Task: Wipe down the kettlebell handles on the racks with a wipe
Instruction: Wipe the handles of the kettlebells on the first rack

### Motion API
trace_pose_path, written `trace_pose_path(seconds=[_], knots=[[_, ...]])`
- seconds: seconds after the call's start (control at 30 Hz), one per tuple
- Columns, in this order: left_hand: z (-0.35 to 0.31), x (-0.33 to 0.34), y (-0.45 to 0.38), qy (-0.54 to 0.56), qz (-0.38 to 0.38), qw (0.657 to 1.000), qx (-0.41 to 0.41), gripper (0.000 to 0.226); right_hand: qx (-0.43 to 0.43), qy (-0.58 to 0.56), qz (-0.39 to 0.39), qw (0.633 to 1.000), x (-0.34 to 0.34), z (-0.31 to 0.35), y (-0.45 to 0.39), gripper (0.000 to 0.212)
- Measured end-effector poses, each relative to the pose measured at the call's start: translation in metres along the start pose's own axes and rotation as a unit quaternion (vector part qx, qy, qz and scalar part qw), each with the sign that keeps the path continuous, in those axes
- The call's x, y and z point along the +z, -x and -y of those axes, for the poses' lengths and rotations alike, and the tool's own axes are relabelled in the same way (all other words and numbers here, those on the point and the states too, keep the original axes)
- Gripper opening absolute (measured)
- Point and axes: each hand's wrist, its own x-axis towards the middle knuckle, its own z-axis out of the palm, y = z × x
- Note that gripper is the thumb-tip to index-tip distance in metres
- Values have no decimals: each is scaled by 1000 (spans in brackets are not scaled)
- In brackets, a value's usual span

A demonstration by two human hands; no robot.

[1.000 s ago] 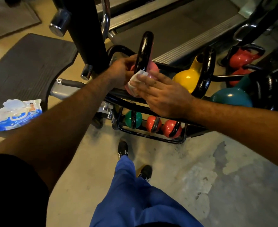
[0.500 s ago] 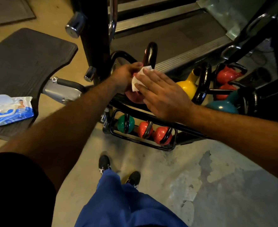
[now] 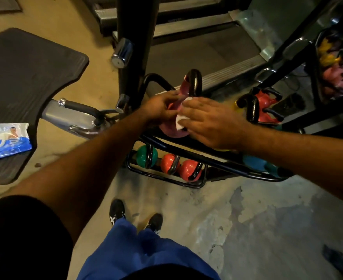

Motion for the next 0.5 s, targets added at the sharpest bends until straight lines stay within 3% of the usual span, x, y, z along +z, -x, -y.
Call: trace_pose_path(seconds=[0.1,0.23,0.4,0.5], knots=[[7,0,1,-26,1,1000,14,59,80,-2,-3,997,-12,-6,-15,47],[12,1,-3,-65,-21,997,37,57,-30,14,51,998,-1,7,-6,44],[15,-1,-4,-86,-13,995,45,59,34,-23,43,998,-21,-18,-20,50],[14,-2,-2,-77,-10,996,49,61,-21,-44,55,997,-20,-1,-15,49]])
